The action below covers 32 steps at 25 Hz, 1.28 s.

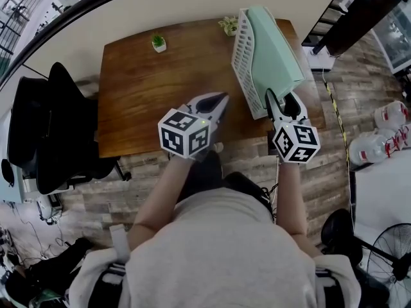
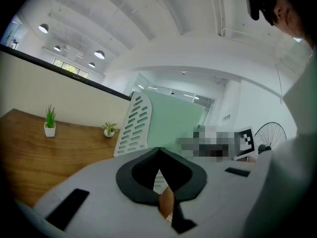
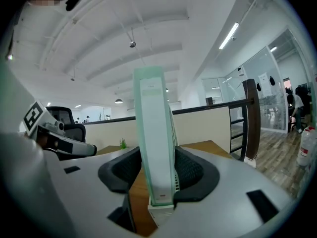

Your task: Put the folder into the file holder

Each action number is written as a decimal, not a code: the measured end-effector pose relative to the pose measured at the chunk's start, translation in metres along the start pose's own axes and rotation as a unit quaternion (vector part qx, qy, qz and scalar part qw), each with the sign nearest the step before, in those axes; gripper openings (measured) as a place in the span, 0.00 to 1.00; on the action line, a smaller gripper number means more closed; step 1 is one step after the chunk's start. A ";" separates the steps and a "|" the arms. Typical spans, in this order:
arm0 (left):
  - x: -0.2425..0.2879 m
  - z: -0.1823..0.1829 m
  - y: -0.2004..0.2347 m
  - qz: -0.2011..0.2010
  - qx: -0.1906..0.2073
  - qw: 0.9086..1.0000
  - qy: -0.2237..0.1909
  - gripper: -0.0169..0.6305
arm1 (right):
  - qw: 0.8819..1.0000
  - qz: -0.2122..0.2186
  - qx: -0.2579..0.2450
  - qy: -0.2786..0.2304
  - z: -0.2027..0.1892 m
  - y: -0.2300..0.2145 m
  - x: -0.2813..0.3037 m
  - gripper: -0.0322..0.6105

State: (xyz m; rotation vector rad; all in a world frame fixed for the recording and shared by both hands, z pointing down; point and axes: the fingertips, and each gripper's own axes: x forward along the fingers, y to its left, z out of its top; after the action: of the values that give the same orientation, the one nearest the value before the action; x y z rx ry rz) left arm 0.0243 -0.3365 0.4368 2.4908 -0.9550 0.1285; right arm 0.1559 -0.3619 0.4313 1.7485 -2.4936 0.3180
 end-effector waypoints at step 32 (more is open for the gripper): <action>-0.020 -0.005 0.001 0.016 -0.002 1.000 -0.001 0.05 | 0.991 0.129 0.036 -0.026 0.012 0.088 -0.020 0.06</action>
State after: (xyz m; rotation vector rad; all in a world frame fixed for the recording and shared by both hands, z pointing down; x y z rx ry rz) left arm 0.0088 -0.3224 0.4366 2.4743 -0.9945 0.1335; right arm 0.0815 -0.3173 0.4049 1.4743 -2.7836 0.3889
